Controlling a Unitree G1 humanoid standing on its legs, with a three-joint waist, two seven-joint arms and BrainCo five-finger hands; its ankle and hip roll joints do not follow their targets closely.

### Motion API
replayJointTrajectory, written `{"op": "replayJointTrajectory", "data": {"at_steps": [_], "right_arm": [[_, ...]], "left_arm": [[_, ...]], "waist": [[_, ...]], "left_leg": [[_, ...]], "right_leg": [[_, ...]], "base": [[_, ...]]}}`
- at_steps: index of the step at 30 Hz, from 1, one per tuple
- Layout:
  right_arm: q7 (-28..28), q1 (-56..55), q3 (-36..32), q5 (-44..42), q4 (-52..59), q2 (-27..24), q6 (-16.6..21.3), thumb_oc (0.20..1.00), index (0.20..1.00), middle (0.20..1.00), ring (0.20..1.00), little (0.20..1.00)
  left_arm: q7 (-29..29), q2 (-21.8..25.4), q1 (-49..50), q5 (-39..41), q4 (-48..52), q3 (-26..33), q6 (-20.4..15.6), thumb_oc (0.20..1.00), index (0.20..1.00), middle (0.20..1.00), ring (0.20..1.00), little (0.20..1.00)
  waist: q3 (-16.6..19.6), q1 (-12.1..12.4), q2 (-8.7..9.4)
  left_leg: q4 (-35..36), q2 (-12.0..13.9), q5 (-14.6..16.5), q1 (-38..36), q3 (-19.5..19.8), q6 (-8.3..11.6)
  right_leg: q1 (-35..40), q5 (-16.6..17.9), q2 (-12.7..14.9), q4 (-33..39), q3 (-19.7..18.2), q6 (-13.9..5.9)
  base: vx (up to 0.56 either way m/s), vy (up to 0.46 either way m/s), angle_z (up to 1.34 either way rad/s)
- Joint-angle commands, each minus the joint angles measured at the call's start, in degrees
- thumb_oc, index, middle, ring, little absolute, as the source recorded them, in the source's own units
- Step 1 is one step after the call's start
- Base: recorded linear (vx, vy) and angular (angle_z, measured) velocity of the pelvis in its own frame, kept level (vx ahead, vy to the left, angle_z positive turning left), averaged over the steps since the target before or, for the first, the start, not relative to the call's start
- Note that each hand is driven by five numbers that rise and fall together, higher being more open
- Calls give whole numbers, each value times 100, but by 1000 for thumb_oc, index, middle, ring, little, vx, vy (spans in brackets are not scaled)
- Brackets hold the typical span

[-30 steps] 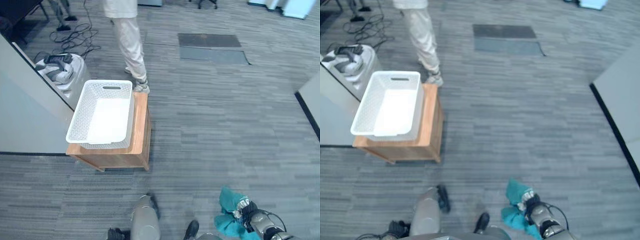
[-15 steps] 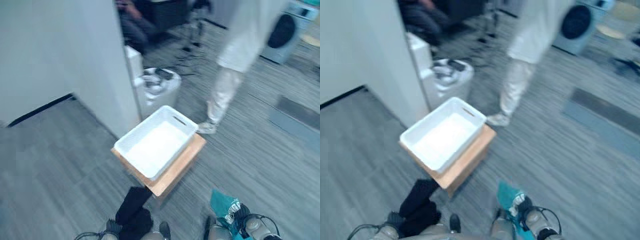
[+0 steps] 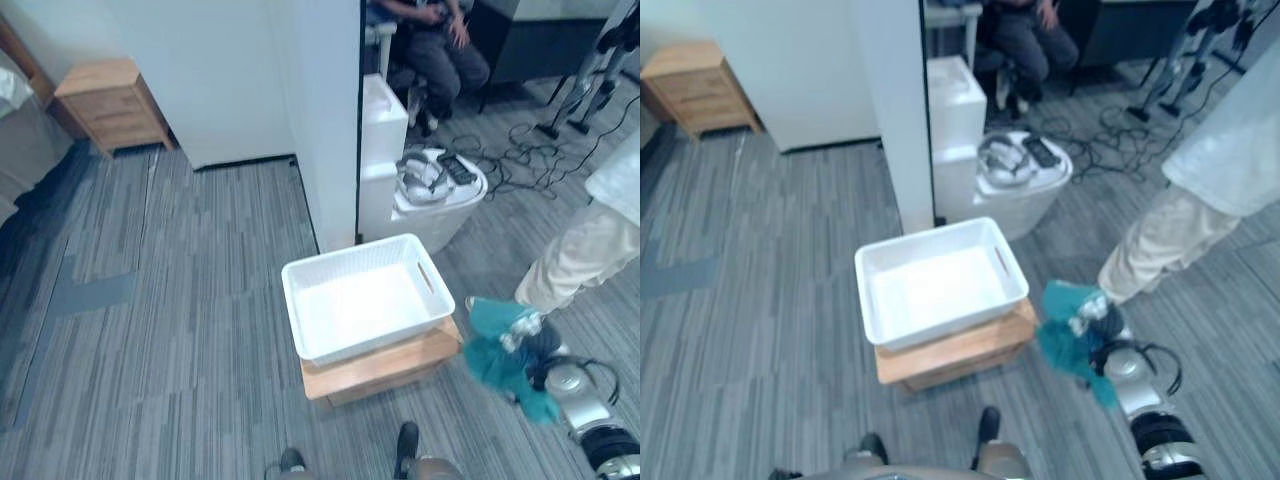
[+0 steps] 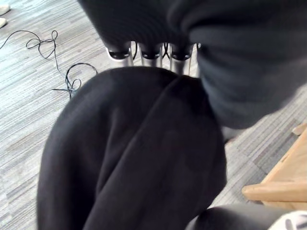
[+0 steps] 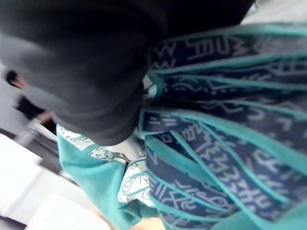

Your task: Tidy up the quilt and then pick up the clothes from the bed and put them into the laundry hamper.

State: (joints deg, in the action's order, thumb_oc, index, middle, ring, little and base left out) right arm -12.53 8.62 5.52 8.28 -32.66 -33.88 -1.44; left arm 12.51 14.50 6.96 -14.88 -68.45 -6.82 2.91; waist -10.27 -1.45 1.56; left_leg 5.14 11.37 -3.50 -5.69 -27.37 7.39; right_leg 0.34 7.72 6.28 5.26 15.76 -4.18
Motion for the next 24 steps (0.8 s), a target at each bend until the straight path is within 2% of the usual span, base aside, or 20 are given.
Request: {"op": "replayJointTrajectory", "data": {"at_steps": [1,4,9,11,13,14,15,16,19,20,21,22,24], "right_arm": [[-180,548,-164,256,400,-459,249,200,200,200,200,200],[-196,1374,66,368,1086,-1069,384,200,200,200,200,200],[-175,2249,568,411,1490,-1311,464,200,200,200,200,200],[-131,2768,991,357,1373,-1279,488,200,200,200,200,200],[-125,2919,1124,364,1307,-1289,496,200,200,200,200,200],[-135,3062,1270,403,1202,-1256,493,200,200,200,200,200],[-205,3314,1525,598,1000,-1259,498,200,200,200,200,200],[-213,3334,1543,598,979,-1254,507,200,200,200,200,200],[-345,3530,1892,932,250,-1072,411,200,200,200,200,200],[-352,3454,1966,1005,-226,-869,342,470,470,470,470,470],[-358,3456,1966,1006,-241,-857,350,470,470,470,470,470],[-338,3316,1985,1033,-625,-729,292,1000,1000,1000,1000,1000],[-312,3247,2039,1104,-848,-628,283,1000,1000,1000,1000,1000]], "left_arm": [[41,285,-325,-257,-225,-189,-25,200,200,200,200,200],[-20,328,-270,-237,-159,-259,-63,200,200,200,200,200],[23,330,-318,-102,-78,-320,-95,200,200,200,200,200],[107,332,-364,75,55,-396,-167,200,200,200,200,200],[170,334,-391,181,182,-397,-231,200,200,200,200,200],[243,361,-422,267,431,-431,-291,200,200,200,200,200],[365,452,-471,379,1116,-552,-516,200,200,200,200,200],[362,452,-460,381,1135,-545,-507,200,200,200,200,200],[468,713,-545,612,2511,-685,-836,200,200,200,200,200],[487,958,-633,639,3441,-752,-1058,200,200,200,200,200],[476,975,-612,642,3475,-745,-1041,200,200,200,200,200],[481,1208,-733,613,4159,-748,-1209,200,200,200,200,200],[474,1357,-798,595,4544,-714,-1267,200,200,200,200,200]], "waist": [[78,-1,-80],[85,160,-36],[-5,280,11],[-88,411,33],[-125,451,30],[-179,499,17],[-237,600,-22],[-235,591,-25],[-303,743,-100],[-317,815,-171],[-312,811,-164],[-306,872,-217],[-287,896,-229]], "left_leg": [[-293,-157,365,116,33,-57],[-87,-167,284,30,72,-41],[-60,-128,221,122,140,-5],[-41,-97,139,290,237,35],[-33,-85,109,358,278,51],[-28,-75,71,451,331,68],[-14,-60,29,566,404,99],[-14,-59,27,571,408,100],[-14,-40,-45,727,555,138],[-14,-37,-72,802,632,163],[-14,-37,-73,805,638,164],[-14,-30,-91,836,701,181],[-14,-32,-107,832,727,198]], "right_leg": [[505,-977,286,-78,262,-665],[513,-1002,238,-71,323,-652],[454,-1014,206,-75,394,-642],[338,-1000,189,-75,472,-635],[298,-1001,187,-71,513,-632],[244,-991,186,-69,564,-628],[185,-991,183,-57,645,-629],[182,-991,181,-57,649,-628],[152,-1010,190,-33,783,-630],[156,-1026,202,-26,862,-638],[157,-1027,201,-26,867,-638],[195,-1056,204,-26,939,-636],[234,-1067,203,-26,986,-634]], "base": [[78,28,20],[78,5,14],[27,-8,7],[-22,-28,16],[-14,-25,20],[-29,-40,28],[-31,-31,29],[-19,-39,25],[-8,-43,27],[-5,-35,35],[7,-50,31],[8,-29,33],[23,-34,27]]}}
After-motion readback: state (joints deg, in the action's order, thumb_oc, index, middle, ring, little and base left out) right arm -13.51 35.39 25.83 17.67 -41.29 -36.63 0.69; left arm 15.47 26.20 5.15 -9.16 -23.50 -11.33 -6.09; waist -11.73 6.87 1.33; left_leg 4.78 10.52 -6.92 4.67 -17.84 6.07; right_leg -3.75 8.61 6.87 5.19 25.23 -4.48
